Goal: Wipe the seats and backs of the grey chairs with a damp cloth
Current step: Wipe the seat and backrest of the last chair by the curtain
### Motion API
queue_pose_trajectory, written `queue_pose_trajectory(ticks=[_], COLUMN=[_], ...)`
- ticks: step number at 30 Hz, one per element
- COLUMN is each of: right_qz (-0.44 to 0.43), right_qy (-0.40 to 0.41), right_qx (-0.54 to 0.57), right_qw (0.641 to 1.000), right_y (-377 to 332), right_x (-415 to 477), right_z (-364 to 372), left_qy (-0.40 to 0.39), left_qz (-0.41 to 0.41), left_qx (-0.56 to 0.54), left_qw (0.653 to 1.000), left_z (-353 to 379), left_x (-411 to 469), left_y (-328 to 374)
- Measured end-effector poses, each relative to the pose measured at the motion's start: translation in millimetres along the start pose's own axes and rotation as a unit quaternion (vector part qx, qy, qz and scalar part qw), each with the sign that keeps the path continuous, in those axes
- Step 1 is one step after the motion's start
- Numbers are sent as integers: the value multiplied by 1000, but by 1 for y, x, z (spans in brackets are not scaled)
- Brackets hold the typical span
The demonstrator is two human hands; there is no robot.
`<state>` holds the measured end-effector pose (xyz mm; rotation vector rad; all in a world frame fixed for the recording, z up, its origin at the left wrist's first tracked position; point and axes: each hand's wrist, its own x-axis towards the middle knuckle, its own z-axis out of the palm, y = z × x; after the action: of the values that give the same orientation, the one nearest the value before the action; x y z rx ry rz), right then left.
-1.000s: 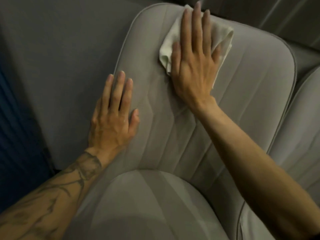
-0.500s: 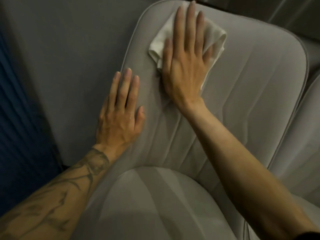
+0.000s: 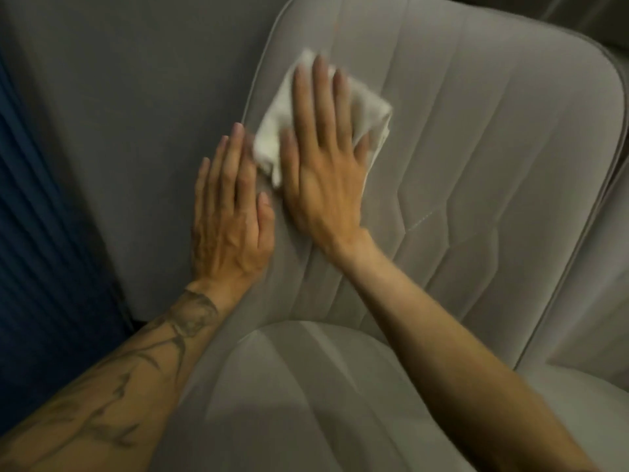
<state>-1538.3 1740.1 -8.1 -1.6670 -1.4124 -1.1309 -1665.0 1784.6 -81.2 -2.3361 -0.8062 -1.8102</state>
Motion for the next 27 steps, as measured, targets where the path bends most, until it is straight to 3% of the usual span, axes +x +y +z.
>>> queue_pose_trajectory(ticks=[4, 6, 9, 13, 15, 19, 24, 27], right_qz=[-43, -87, -124, 27, 42, -9, -58, -10], right_qy=[-141, -164, -86, 5, -18, -169, -85, -18], right_qx=[23, 2, -64, -89, -81, 17, -39, -35], right_qw=[989, 983, 987, 996, 996, 985, 994, 999], right_y=[4, 16, 42, 47, 28, -2, 18, 13], right_x=[-117, -133, -92, -35, -66, -157, -95, -41], right_z=[-3, -9, -15, -11, -4, -7, -5, 4], left_qy=[-10, -11, -7, -3, -9, -52, -82, -96], left_qz=[-14, -15, -6, -7, -7, 6, -12, 2], left_qx=[-25, -19, -13, -10, -10, -30, -99, -116], left_qw=[1000, 1000, 1000, 1000, 1000, 998, 992, 989], left_z=[0, -1, -1, 0, 1, -5, -12, -16], left_x=[1, 0, 0, -1, -1, 0, 4, 5], left_y=[-3, -2, -2, -4, -4, -9, -9, -14])
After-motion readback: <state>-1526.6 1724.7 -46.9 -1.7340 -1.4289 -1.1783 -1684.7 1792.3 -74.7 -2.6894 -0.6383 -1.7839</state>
